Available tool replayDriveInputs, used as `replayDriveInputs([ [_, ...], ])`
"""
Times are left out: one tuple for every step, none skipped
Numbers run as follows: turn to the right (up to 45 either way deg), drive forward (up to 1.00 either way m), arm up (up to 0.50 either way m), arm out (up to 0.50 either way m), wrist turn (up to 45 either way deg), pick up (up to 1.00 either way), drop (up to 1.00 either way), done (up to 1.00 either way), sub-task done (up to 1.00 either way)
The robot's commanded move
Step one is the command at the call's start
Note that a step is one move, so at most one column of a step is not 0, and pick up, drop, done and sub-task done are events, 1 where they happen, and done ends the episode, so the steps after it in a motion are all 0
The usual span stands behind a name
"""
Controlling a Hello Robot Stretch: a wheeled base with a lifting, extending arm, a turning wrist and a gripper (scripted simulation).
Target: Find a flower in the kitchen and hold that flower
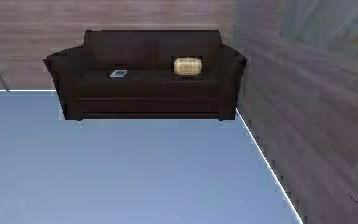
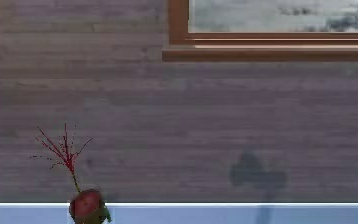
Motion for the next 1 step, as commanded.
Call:
replayDriveInputs([
  [-45.0,0.0,0.0,0.0,0.0,0.0,0.0,0.0,0.0],
])
